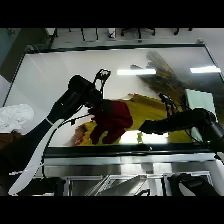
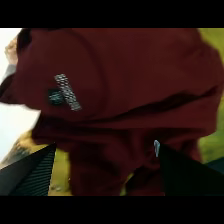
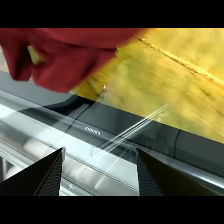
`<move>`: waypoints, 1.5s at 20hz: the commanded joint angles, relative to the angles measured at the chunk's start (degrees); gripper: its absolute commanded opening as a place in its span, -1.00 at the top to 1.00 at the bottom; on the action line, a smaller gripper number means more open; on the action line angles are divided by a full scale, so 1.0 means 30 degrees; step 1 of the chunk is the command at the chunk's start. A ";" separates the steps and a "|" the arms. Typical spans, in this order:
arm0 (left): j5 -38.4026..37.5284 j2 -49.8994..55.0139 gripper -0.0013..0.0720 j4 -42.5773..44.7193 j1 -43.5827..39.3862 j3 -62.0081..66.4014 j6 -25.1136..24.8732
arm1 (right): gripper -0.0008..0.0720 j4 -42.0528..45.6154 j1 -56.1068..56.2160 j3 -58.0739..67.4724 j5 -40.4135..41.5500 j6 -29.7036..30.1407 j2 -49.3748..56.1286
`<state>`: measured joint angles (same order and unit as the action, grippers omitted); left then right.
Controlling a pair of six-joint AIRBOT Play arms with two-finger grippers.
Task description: Fold the shirts.
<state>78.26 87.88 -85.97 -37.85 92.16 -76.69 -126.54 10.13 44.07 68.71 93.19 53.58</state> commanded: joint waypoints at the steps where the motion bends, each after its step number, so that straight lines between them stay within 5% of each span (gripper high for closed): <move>1: 0.3679 -0.0488 -0.96 0.1450 0.0852 0.1056 -0.0160 | -0.43 0.0102 0.0007 -0.0007 0.0168 0.0007 0.0007; 5: 0.2557 -0.3891 -0.96 0.0036 0.3308 -0.3883 -0.0211 | -0.43 -0.0415 0.1129 -0.1537 -0.0124 -0.0080 0.0007; 10: -0.8422 -0.6623 -0.96 -0.8495 0.4386 -1.4222 -0.2171 | -0.41 -0.1945 0.5661 -0.2754 -0.7759 -0.0058 0.2397; 12: -1.1009 -0.6207 -0.96 -1.0484 0.4240 -1.5868 -0.3009 | -0.41 -0.2433 0.6958 -0.1734 -0.9267 -0.0066 0.4714; 17: -1.1919 -0.3395 -0.90 -1.0907 0.3424 -1.4943 -0.3249 | -0.40 -0.2419 0.8269 0.2018 -0.9522 -0.0386 0.9347; 18: -1.1759 -0.2892 -0.50 -1.0885 0.3264 -1.4593 -0.3257 | -0.35 -0.2419 0.8269 0.2222 -0.9537 -0.0437 0.9792; 20: -1.1045 -0.2062 0.45 -1.0819 0.3002 -1.3894 -0.3286 | 0.43 -0.2368 0.8174 0.2229 -0.9187 -0.0415 1.0105; 22: -1.0367 -0.1617 0.92 -1.0768 0.2965 -1.3515 -0.3905 | 0.92 -0.2222 0.8174 0.2237 -0.8757 0.0022 0.9952; 26: -1.0287 -0.3876 0.92 -1.0688 0.4255 -1.3529 -0.4167 | 0.92 -0.0845 0.6958 0.2244 -0.6972 0.0007 0.7264; 30: -0.9202 -0.9406 0.92 -1.0732 0.7555 -1.1956 -0.4153 | 0.92 -0.1865 0.2616 0.3898 -0.4823 0.0503 0.0699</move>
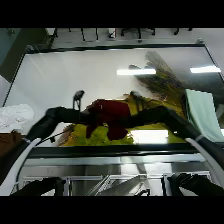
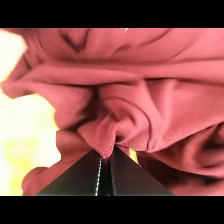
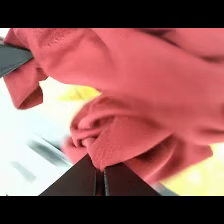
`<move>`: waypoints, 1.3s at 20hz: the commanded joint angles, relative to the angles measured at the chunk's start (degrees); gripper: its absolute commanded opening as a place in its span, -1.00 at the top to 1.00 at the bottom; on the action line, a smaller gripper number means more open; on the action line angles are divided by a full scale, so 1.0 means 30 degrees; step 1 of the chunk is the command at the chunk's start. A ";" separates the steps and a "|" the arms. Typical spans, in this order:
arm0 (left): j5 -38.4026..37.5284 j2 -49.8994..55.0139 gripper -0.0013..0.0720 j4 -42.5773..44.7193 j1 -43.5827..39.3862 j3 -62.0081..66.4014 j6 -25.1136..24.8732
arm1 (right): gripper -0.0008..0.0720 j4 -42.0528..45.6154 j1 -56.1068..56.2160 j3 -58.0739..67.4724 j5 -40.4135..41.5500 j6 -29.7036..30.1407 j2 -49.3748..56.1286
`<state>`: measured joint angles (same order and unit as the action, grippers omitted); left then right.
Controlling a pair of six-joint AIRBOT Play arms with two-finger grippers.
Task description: Fold the shirts.
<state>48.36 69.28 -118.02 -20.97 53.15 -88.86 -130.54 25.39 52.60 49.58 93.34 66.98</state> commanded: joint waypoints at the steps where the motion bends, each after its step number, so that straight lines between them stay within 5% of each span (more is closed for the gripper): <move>1: 0.0816 -0.4612 0.92 -0.0102 0.2637 0.1887 -0.0058 | 0.92 -0.0896 -0.3708 0.2106 0.1712 0.0546 -0.5515; 6: 0.0729 -0.9610 0.92 -0.0109 0.4532 0.8233 0.0539 | 0.92 -0.0852 -0.7650 0.8874 0.2382 0.1523 -1.0251; 14: 0.2433 -1.0710 0.92 -0.0051 0.7584 1.5191 0.0554 | 0.92 -0.0240 -0.8349 1.3551 0.4750 0.2470 -1.0331; 21: 0.4845 -0.3330 0.92 0.0219 0.6207 1.6371 -0.0998 | 0.92 -0.0437 -0.8029 0.9785 0.6878 0.2645 -0.5770; 26: 0.4299 0.6105 0.92 0.3468 0.4291 1.6415 -0.1086 | 0.92 -0.0510 -0.7133 0.6135 0.2776 0.4211 0.1829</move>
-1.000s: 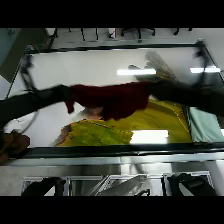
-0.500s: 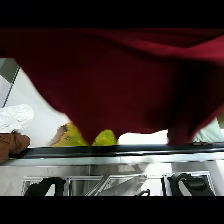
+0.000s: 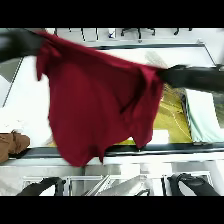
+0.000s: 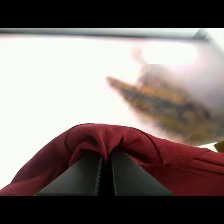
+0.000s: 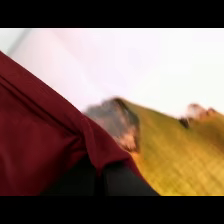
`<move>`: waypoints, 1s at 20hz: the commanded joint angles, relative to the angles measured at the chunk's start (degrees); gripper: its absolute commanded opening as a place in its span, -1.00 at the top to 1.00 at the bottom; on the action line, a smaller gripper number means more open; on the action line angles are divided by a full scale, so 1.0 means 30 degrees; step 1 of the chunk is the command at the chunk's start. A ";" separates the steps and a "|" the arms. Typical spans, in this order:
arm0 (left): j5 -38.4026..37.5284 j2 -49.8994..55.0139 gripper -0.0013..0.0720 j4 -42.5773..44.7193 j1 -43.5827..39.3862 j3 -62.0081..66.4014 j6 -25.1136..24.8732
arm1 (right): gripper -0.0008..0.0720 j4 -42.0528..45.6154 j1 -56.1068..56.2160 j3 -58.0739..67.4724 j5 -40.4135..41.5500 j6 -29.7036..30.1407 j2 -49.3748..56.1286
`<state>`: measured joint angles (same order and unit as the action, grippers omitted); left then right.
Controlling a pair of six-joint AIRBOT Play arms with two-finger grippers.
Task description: Fold the shirts.
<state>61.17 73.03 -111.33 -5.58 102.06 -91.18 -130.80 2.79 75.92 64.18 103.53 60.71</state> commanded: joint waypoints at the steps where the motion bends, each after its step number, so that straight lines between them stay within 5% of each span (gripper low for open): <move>1: -0.0430 0.6652 0.92 0.1107 -0.0845 0.0117 -0.0306 | 0.92 -0.0503 0.0408 -0.1625 -0.2827 0.0809 0.5945; 7: -0.3410 1.2896 0.88 -0.2951 -0.0117 0.0146 -0.0299 | 0.90 -0.0685 0.0372 -0.0102 -0.4495 0.0729 1.2371; 8: -0.3402 1.2961 0.13 -0.3330 0.0146 0.0146 -0.0299 | 0.64 -0.0597 0.0299 0.0277 -0.4437 0.0729 1.2313; 9: -0.2943 1.2823 -0.95 -0.3446 0.0474 0.0153 -0.0226 | 0.00 -0.0539 0.0066 0.0889 -0.3963 0.0729 1.2131; 10: -0.1982 1.2458 -0.91 -0.3432 0.0969 0.0153 0.0036 | -0.16 -0.0401 -0.0299 0.1530 -0.2994 0.0721 1.1825; 16: 0.6637 0.8779 -0.91 -0.3198 0.4736 -0.0838 0.0044 | -0.16 0.1647 -0.3257 0.1188 0.4131 -0.0386 0.7082; 19: 0.6936 0.5880 -0.91 -0.1195 0.5246 -0.6557 0.0022 | -0.18 0.2914 -0.3213 -0.4605 0.3898 -0.1100 0.3599; 20: 0.6011 0.4816 -0.91 -0.0882 0.5246 -0.9129 -0.0117 | -0.42 0.2878 -0.3213 -0.6754 0.3606 -0.1253 0.2543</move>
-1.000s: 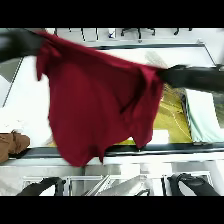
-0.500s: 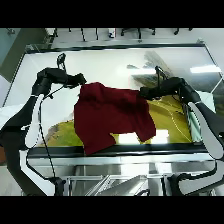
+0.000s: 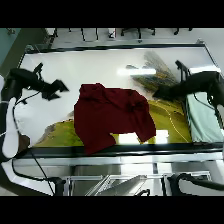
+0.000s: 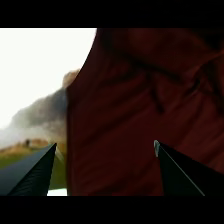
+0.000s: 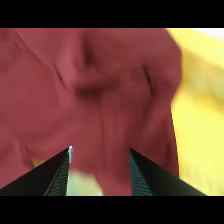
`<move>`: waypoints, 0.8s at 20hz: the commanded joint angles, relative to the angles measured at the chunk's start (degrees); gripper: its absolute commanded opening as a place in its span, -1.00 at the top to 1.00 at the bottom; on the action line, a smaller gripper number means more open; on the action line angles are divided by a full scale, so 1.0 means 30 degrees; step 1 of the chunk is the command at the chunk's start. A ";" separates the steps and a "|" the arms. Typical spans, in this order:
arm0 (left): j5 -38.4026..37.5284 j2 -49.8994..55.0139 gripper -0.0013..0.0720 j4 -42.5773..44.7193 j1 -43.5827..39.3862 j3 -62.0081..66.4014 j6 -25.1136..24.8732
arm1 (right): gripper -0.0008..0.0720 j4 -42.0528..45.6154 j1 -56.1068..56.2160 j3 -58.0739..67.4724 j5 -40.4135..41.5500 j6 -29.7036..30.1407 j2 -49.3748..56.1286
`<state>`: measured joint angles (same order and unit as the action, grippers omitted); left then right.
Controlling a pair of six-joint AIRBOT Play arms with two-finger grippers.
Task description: Fold the shirts.
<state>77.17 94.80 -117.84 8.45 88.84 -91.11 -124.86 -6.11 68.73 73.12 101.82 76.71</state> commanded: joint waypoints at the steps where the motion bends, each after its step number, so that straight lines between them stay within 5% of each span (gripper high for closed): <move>1: -0.0386 -0.3322 -0.91 0.1253 0.0568 -0.7002 -0.0248 | -0.75 0.0903 -0.0255 -0.6564 0.0153 -0.0831 -0.3818; 6: -0.4998 -0.5428 -0.91 -0.0525 0.0182 -1.3704 -0.1188 | -0.79 -0.0641 -0.0248 -1.2648 -0.2186 -0.0648 -0.5377; 14: -0.9260 -0.5202 -0.91 -0.2127 -0.2659 -1.4243 -0.1698 | -0.79 -0.1486 0.1195 -1.3129 -0.4306 -0.0240 -0.5275; 16: -0.9391 -0.4663 -0.35 -0.2244 -0.3111 -1.4243 -0.1698 | -0.79 -0.1479 0.1494 -1.3129 -0.4481 -0.0240 -0.4903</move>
<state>52.25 79.55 -123.42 1.52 46.50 -96.09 -128.95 -3.05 29.74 61.52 100.99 61.23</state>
